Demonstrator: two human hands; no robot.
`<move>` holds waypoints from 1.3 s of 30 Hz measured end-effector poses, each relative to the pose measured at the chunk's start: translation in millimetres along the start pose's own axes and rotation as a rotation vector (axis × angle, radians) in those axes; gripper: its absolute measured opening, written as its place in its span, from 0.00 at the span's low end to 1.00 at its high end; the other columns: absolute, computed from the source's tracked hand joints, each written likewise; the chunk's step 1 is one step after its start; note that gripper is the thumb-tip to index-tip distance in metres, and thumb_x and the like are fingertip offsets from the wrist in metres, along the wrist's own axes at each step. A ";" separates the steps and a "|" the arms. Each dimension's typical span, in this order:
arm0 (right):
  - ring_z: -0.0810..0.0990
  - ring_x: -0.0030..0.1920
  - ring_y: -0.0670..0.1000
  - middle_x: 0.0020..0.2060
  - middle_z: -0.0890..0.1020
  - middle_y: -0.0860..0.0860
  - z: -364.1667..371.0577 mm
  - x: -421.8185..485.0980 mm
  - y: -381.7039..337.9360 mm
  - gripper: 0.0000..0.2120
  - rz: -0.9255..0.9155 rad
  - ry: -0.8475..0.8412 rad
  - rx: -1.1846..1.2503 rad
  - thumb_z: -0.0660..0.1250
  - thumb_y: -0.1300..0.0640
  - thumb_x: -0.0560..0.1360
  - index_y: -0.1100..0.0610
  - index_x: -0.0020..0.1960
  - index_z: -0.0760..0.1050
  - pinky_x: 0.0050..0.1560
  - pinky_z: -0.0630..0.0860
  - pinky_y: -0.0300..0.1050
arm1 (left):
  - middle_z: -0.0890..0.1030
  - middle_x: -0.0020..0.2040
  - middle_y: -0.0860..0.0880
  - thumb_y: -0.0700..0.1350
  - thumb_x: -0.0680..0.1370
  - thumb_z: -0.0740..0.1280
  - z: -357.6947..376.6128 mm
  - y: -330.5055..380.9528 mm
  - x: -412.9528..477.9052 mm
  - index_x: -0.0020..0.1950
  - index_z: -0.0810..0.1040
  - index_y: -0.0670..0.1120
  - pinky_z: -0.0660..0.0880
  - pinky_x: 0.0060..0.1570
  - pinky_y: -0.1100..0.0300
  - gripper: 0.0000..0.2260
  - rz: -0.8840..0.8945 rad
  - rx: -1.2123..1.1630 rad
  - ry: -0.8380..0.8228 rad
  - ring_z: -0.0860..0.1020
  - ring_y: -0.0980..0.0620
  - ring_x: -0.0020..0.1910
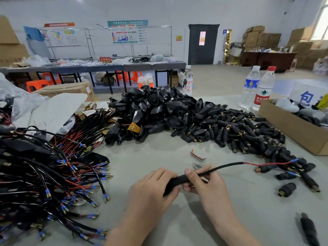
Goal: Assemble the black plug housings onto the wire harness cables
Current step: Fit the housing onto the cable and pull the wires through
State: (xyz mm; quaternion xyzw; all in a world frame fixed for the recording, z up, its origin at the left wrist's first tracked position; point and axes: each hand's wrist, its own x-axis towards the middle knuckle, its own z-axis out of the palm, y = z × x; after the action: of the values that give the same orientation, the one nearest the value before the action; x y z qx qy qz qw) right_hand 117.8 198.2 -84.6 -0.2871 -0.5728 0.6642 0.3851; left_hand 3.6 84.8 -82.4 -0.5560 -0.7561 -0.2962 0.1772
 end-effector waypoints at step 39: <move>0.86 0.40 0.51 0.40 0.85 0.58 -7.2 7.6 -5.7 0.06 0.053 0.050 0.106 0.65 0.59 0.80 0.63 0.50 0.75 0.32 0.79 0.40 | 0.78 0.48 0.61 0.63 0.78 0.62 -8.0 -14.9 -0.4 0.51 0.77 0.58 0.73 0.41 0.61 0.11 -0.155 -0.032 -0.088 0.76 0.61 0.46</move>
State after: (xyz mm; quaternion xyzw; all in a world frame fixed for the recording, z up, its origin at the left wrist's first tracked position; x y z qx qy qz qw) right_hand 120.6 208.7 -79.8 -0.2982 -0.5191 0.6961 0.3963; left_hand -10.8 76.3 -80.3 -0.5111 -0.7991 -0.2962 0.1114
